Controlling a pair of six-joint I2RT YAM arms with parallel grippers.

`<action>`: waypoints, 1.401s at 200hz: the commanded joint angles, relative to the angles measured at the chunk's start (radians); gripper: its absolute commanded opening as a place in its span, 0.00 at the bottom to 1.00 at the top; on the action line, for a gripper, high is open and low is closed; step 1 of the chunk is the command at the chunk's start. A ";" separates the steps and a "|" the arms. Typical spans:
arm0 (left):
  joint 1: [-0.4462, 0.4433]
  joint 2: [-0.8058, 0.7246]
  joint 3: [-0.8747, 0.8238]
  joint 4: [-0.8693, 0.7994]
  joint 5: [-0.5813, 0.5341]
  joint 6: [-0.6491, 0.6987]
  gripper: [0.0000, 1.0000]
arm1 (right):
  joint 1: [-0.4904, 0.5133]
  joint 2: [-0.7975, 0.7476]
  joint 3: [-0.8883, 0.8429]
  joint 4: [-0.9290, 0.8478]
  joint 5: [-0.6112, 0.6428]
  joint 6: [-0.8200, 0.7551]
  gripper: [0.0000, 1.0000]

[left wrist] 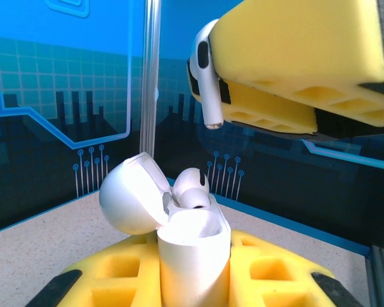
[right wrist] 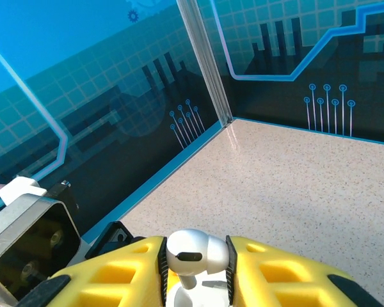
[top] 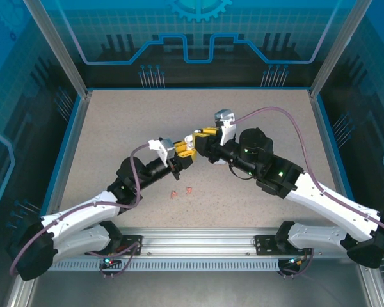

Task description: Insert the wireless bluetooth earbuds into the charging case

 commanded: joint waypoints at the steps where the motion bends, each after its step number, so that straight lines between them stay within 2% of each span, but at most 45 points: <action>1: -0.015 0.009 0.039 0.029 -0.045 0.041 0.00 | 0.016 0.004 -0.008 0.013 0.017 -0.008 0.31; 194: -0.051 0.041 0.065 0.030 -0.096 0.063 0.00 | 0.034 -0.004 -0.073 -0.032 0.046 0.020 0.31; 280: -0.051 0.052 0.062 0.031 -0.098 0.065 0.00 | 0.031 -0.035 -0.053 -0.071 0.053 0.013 0.41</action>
